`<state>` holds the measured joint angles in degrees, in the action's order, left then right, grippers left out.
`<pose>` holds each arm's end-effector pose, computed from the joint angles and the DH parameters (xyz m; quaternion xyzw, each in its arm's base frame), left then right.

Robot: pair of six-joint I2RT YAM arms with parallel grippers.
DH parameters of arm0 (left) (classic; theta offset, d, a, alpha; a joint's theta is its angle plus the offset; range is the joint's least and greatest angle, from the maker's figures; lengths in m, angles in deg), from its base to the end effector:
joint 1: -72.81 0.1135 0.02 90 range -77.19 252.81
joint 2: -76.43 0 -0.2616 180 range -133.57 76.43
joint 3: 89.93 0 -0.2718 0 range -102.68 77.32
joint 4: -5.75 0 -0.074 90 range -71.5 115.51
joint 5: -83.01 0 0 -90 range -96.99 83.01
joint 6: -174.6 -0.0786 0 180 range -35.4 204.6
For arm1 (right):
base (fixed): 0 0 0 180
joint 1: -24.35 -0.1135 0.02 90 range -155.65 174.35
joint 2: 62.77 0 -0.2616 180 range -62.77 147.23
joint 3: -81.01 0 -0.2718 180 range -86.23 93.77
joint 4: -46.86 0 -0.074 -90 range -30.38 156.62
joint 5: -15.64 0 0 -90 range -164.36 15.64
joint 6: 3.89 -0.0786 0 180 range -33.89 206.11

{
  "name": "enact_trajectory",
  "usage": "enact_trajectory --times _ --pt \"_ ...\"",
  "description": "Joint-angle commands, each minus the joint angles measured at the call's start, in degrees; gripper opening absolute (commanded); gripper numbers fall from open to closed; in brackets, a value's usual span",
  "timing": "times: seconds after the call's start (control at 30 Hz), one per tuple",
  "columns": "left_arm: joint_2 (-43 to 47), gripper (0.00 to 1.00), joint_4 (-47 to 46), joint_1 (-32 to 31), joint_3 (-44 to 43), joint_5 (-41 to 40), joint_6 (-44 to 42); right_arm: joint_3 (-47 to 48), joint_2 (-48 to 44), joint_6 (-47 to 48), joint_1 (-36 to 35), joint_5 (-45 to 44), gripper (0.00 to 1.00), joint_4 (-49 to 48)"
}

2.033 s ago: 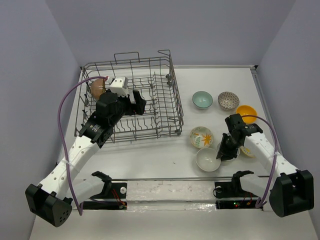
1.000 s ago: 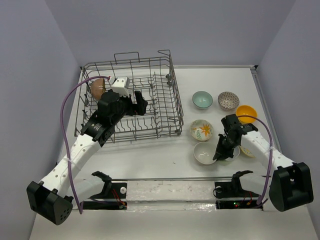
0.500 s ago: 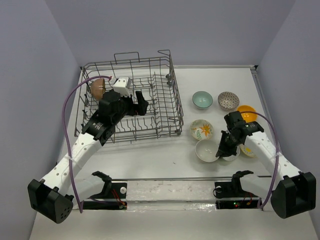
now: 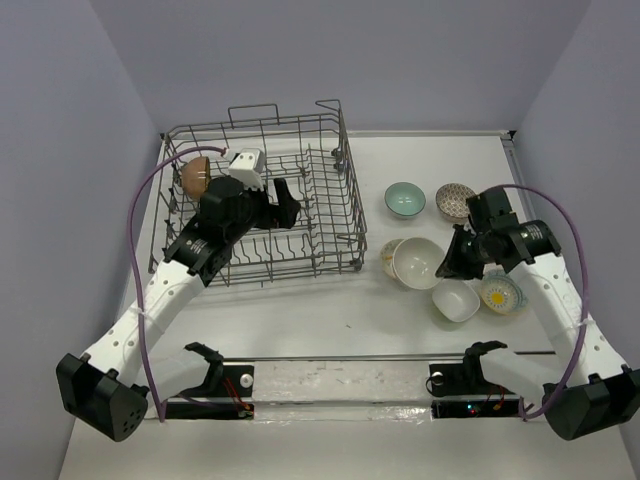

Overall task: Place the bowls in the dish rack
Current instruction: Pick up the bowl from the center of the board, then pass from the right arm to the left

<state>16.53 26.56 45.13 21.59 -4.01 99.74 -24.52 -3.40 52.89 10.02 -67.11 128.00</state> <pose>0.2696 -0.1460 0.3481 0.1012 0.7717 -0.2479 0.5769 0.2018 0.0618 0.2705 0.1473 0.9652 0.1401 0.1646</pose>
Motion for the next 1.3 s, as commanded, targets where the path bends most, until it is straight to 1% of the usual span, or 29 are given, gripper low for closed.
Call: enact_trajectory --times 0.0,0.03,0.13,0.17,0.23,0.27,0.37,0.4,0.43,0.5,0.53,0.57,0.63,0.7,0.83,1.03,1.27 --pt "0.22 0.97 0.55 -0.44 -5.35 1.67 2.00 10.69 1.26 -0.01 -0.35 -0.04 0.01 -2.90" --pt "0.13 0.96 1.17 -0.44 -6.14 2.02 2.61 14.54 1.88 -0.01 -0.35 -0.21 0.01 -3.25" --pt "-0.48 0.95 3.63 -1.23 -9.75 1.85 3.23 21.14 5.13 0.16 -0.35 -1.97 0.01 -4.04" --pt "-0.92 0.95 4.77 -1.76 -11.58 1.85 3.58 25.34 6.01 0.08 -0.35 -2.32 0.01 -5.00" --pt "-1.62 0.95 5.91 -2.63 -13.52 1.41 3.85 29.06 7.77 -0.19 -0.35 -2.32 0.01 -6.06" --pt "-2.67 0.95 7.23 -3.16 -15.62 0.37 4.20 32.38 9.95 -0.45 -0.35 -1.80 0.01 -7.11" --pt "-5.04 0.95 9.51 -6.32 -19.84 -2.27 4.55 36.97 14.61 -0.80 -0.35 -0.48 0.01 -9.13" --pt "-5.84 0.95 10.31 -7.03 -20.91 -2.63 4.73 40.12 15.76 -0.89 -0.87 0.57 0.01 -9.58" --pt "-6.63 0.95 11.01 -7.99 -22.05 -4.63 4.81 42.07 16.99 -0.89 -0.88 0.40 0.01 -9.58" --pt "-8.56 0.95 12.51 -8.53 -24.95 -5.71 5.60 46.72 21.03 -0.71 -4.55 -3.36 0.01 -8.53" --pt "-9.09 0.95 12.86 -8.70 -25.83 -5.80 5.87 51.01 22.26 -0.63 -6.22 -5.21 0.01 -8.35" --pt "-10.14 0.95 13.39 -8.79 -27.40 -5.88 6.22 53.31 25.15 -0.71 -9.89 -9.75 0.01 -7.48" --pt "-11.29 0.95 14.35 -8.88 -29.34 -6.32 6.57 58.93 28.24 -0.54 -12.64 -12.94 0.01 -6.33" --pt "-12.69 0.95 15.41 -9.06 -31.72 -6.41 6.83 60.97 31.40 -0.36 -14.66 -15.75 0.01 -6.15" --pt "-13.14 0.95 16.12 -9.23 -33.13 -7.37 7.54 61.33 33.87 -0.36 -16.78 -18.14 0.01 -8.70" --pt "-12.17 0.95 15.42 -9.32 -31.29 -7.55 8.59 63.27 37.39 -0.19 -18.81 -21.22 0.01 -9.84" --pt "-12.17 0.95 14.36 -9.32 -28.57 -8.08 9.56 63.35 39.24 -0.98 -21.62 -21.48 0.01 -11.60"
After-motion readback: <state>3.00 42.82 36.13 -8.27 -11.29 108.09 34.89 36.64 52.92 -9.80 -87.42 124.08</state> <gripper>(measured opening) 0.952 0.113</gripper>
